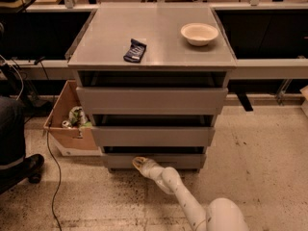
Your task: Close bottom drawer
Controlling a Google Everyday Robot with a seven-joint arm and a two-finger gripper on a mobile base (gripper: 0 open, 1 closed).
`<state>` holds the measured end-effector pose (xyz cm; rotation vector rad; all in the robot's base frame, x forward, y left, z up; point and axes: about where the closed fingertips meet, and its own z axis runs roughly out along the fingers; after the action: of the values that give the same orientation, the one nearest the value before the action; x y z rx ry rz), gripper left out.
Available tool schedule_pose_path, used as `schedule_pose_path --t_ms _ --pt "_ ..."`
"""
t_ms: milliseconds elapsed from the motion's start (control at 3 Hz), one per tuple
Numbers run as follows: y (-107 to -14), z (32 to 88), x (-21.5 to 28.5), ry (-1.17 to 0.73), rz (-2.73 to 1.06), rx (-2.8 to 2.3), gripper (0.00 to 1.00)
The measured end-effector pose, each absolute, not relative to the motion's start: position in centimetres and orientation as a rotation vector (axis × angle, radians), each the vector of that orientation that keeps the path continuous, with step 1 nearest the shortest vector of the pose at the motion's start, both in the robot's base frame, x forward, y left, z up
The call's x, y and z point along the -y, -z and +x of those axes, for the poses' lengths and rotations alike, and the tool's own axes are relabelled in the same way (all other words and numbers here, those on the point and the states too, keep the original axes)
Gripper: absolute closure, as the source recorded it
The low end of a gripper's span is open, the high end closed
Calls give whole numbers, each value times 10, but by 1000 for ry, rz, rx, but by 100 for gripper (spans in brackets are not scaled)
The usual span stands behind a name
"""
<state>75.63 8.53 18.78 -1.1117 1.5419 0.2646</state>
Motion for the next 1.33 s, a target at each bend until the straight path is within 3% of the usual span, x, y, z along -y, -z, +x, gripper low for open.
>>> schedule_pose_path --t_ms 333,667,1333 --pt "-190 755 -92 -286 -1117 -1530 100" --pt "-203 730 -56 -328 -1196 -1546 100" --pt "-237 645 67 -412 -1219 -1741 100"
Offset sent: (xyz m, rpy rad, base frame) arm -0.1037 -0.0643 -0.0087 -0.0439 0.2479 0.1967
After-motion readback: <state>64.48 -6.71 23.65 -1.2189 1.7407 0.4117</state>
